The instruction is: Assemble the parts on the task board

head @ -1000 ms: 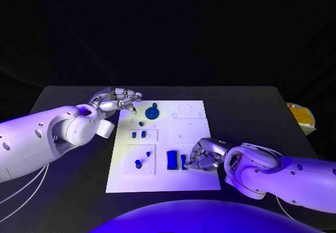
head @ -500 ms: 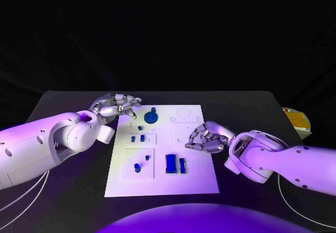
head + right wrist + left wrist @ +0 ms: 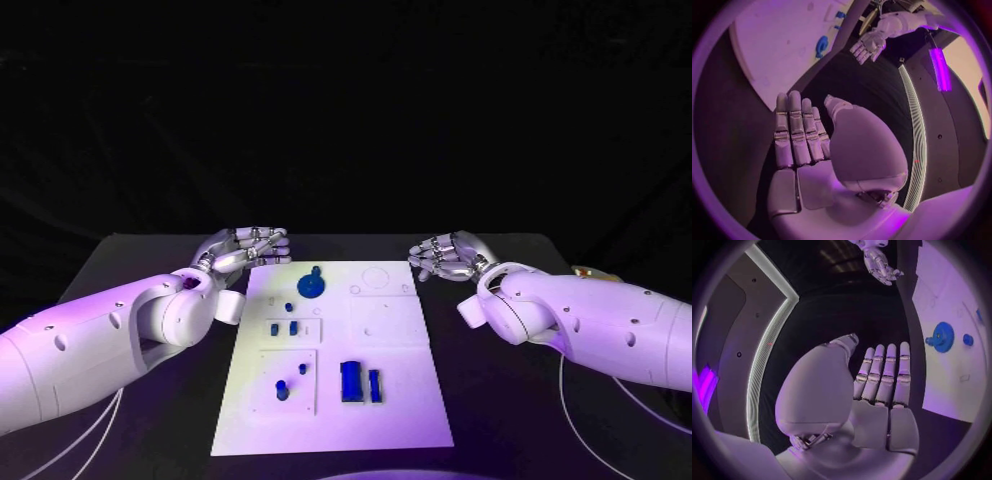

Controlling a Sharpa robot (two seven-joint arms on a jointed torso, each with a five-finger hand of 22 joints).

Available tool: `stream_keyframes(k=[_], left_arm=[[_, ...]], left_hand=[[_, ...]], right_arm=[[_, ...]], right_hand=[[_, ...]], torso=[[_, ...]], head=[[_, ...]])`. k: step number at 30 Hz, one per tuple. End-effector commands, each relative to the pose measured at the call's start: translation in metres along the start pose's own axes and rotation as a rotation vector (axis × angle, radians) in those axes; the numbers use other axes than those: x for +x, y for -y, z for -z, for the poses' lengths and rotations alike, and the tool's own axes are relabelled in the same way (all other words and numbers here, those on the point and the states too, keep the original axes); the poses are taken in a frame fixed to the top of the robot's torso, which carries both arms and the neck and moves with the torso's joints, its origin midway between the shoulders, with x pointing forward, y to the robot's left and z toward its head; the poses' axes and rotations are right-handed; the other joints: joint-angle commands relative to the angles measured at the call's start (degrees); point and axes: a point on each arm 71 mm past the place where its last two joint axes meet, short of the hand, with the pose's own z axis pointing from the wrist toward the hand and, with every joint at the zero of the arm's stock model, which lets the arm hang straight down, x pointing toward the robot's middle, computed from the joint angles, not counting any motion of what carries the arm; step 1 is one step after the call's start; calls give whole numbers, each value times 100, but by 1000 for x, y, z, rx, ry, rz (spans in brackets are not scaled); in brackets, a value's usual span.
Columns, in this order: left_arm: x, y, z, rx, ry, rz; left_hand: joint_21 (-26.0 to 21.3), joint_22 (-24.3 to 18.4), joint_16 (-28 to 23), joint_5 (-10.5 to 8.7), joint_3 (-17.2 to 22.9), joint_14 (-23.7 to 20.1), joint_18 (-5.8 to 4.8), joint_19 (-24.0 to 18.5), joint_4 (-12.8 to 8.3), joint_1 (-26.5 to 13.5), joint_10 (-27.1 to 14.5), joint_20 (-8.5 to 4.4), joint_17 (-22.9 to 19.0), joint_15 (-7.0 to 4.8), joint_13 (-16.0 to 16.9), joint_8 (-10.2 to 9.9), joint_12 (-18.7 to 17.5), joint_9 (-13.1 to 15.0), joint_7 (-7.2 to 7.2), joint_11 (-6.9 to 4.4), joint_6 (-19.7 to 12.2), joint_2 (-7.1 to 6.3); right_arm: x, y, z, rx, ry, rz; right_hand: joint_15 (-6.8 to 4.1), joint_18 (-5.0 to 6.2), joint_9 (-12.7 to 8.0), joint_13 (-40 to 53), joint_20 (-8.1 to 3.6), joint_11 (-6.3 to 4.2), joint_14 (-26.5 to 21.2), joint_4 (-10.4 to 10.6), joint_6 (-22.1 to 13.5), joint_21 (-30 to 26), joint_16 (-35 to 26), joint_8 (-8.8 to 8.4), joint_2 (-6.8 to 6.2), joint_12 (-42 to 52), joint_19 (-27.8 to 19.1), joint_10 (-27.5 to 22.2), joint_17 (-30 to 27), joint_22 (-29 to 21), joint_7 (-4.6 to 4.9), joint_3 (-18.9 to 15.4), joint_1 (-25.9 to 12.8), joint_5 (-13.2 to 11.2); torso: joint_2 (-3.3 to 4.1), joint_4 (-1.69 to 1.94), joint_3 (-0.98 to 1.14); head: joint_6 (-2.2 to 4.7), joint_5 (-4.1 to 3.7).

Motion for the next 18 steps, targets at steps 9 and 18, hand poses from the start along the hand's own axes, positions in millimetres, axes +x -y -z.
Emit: stream_keyframes(k=[9,18], left_arm=[[-3,-4,-10,34,66,15],[18,1,-2,69,147,-18]], left_hand=[[-1782,-1338,-2320,-1018,-2177,-4512,-974,-4279,-1635,-3040,-5173,-1600,-1017,-930,-368,-1163,-1401,-1274,-1085,-1059,-4741,1107],[-1782,-1338,-2320,-1018,-2177,-4512,-974,-4279,-1635,-8438,-5173,-1600,-1017,-930,-368,-1163,-1401,-1274,-1085,-1059,-4741,1107]], right_arm=[[0,-4,-19,-34,40,-116],[27,-37,-2,-103,139,-291]], right_hand=[[-523,-976,-2937,-2077,-1124,-777,-5786,-1603,-4938,-365,-2675,-781,857,-877,-5558,-5908,-2551,-4693,-1081,-2120,-2969,-648],[-523,-976,-2937,-2077,-1124,-777,-5786,-1603,-4938,-365,-2675,-781,857,-877,-5558,-5908,-2551,-4693,-1081,-2120,-7972,-648]], torso=[[-71,-11,56],[-213,2,197]], head=[[276,69],[690,264]])
